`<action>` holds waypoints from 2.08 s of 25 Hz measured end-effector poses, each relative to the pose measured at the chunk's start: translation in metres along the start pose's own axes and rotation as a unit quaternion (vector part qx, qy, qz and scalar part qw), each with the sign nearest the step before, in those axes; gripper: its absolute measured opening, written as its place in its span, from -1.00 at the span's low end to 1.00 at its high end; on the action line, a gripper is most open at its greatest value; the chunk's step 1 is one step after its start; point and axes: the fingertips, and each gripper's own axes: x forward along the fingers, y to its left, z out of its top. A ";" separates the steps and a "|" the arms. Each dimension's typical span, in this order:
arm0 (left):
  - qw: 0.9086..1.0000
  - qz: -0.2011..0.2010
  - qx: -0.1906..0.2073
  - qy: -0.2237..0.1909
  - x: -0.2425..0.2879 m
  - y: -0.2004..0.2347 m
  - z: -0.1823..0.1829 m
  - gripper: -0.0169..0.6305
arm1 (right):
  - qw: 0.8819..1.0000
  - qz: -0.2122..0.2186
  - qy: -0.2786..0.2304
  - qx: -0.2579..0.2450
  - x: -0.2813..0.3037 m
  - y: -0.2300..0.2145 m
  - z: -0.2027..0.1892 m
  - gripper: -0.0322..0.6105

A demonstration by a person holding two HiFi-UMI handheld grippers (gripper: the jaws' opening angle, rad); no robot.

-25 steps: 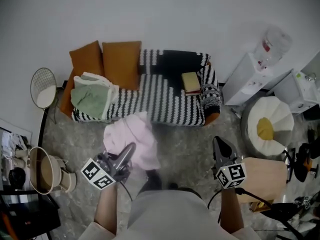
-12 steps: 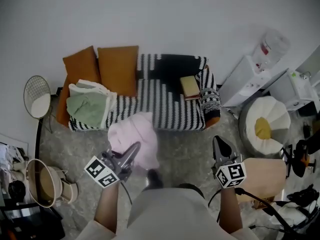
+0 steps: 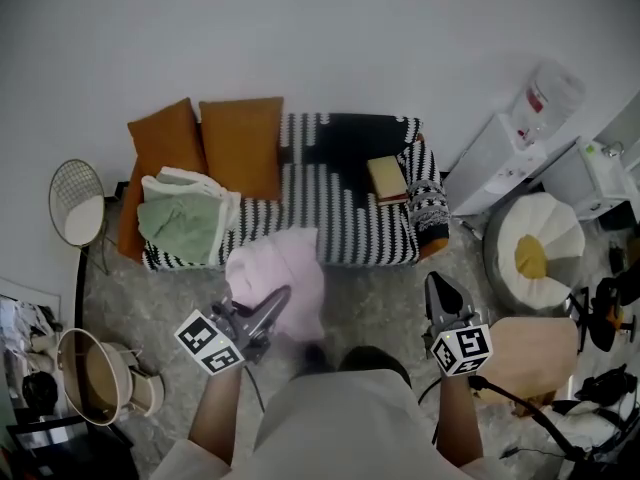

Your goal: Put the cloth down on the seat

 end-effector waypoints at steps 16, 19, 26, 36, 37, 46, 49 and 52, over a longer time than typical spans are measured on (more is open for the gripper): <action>1.000 0.023 -0.012 -0.012 0.024 0.039 0.005 -0.55 | 1.000 0.007 0.020 0.009 0.035 -0.028 -0.008 -0.90; 0.999 0.029 -0.009 -0.010 0.035 0.049 0.008 -0.55 | 1.000 0.019 0.020 0.007 0.057 -0.039 -0.002 -0.90; 0.998 0.054 -0.014 -0.010 0.068 0.079 0.017 -0.55 | 0.999 0.048 0.020 0.001 0.110 -0.067 0.014 -0.90; 0.994 0.097 -0.030 -0.033 0.128 0.117 0.023 -0.55 | 0.995 0.097 0.033 -0.005 0.176 -0.119 0.020 -0.90; 0.994 0.101 -0.032 -0.037 0.135 0.121 0.022 -0.55 | 0.994 0.101 0.035 -0.007 0.182 -0.126 0.021 -0.90; 0.990 0.128 -0.025 -0.051 0.189 0.144 0.018 -0.55 | 0.990 0.131 0.035 -0.022 0.224 -0.178 0.024 -0.90; 0.989 0.133 -0.020 -0.055 0.205 0.148 0.019 -0.55 | 0.990 0.137 0.033 -0.025 0.234 -0.192 0.026 -0.90; 0.989 0.134 -0.019 -0.058 0.218 0.151 0.022 -0.55 | 0.989 0.139 0.033 -0.022 0.240 -0.202 0.027 -0.90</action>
